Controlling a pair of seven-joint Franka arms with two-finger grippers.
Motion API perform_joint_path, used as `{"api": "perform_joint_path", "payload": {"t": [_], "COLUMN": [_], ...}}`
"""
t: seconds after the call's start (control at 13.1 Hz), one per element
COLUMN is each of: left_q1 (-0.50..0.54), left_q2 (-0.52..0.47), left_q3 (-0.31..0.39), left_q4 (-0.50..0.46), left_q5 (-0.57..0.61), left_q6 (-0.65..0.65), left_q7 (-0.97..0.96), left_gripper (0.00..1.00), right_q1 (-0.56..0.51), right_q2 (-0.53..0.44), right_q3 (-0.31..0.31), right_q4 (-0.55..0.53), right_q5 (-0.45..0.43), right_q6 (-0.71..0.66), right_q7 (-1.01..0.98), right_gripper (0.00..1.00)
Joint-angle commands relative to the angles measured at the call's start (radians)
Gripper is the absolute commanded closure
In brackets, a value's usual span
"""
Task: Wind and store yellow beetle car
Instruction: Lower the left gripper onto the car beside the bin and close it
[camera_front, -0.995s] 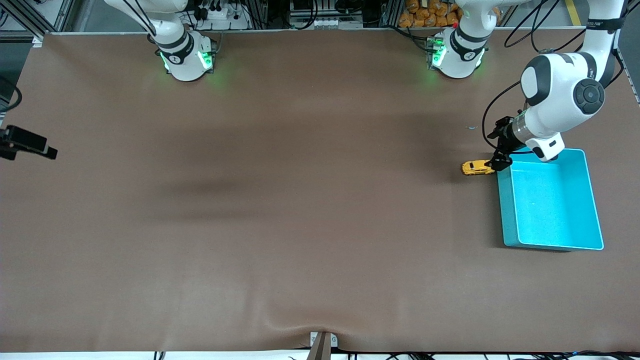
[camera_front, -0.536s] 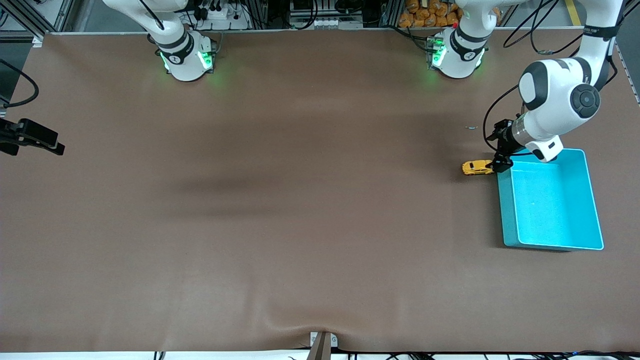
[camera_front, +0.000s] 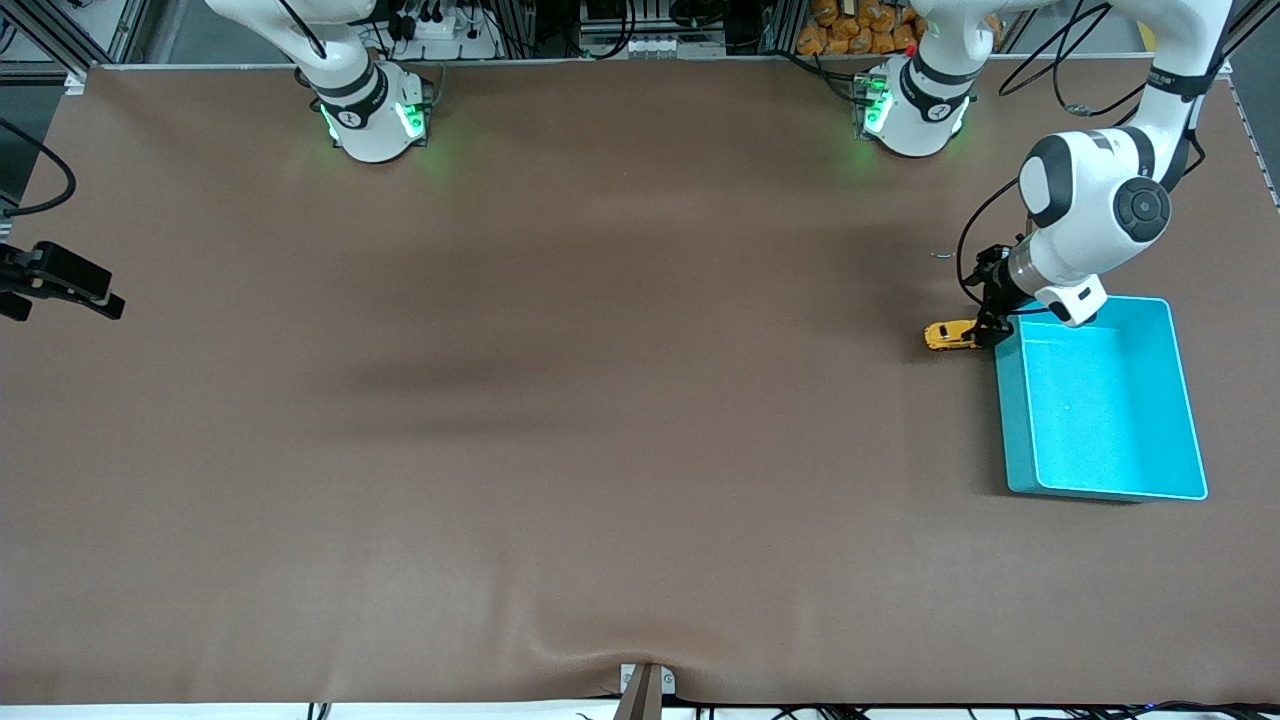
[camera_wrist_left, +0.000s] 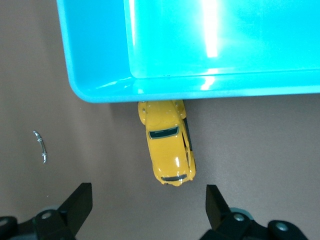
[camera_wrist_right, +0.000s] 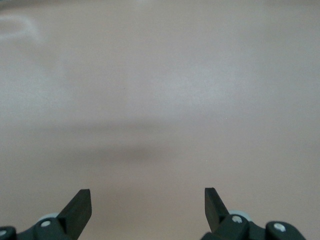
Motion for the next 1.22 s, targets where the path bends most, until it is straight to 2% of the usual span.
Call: {"api": "perform_joint_path", "payload": {"t": [0.0, 0.23, 0.54, 0.69, 1.15], "left_q1": [0.008, 0.006, 0.006, 0.009, 0.039], "left_q2": [0.005, 0.031, 0.1, 0.128, 0.165], "left_q3": [-0.006, -0.006, -0.001, 0.0, 0.002], "left_q4": [-0.012, -0.012, -0.009, -0.006, -0.003], "left_q5": [0.012, 0.012, 0.012, 0.053, 0.081], "left_q6": [0.035, 0.067, 0.152, 0.163, 0.216], "left_q7": [-0.026, -0.029, -0.027, -0.029, -0.029], "left_gripper": [0.0, 0.0, 0.0, 0.0, 0.0], "right_q1": [0.001, 0.001, 0.012, 0.026, 0.037], "right_q2": [-0.136, -0.183, -0.187, -0.187, -0.188], "right_q3": [-0.004, -0.004, -0.012, -0.013, -0.012], "right_q4": [-0.185, -0.257, -0.256, -0.25, -0.208], "right_q5": [-0.016, -0.014, -0.014, -0.014, -0.016], "right_q6": [0.06, 0.057, 0.043, 0.018, -0.059], "right_q7": [-0.015, -0.105, -0.099, -0.097, -0.085], "right_gripper": [0.0, 0.0, 0.0, 0.0, 0.0]}}
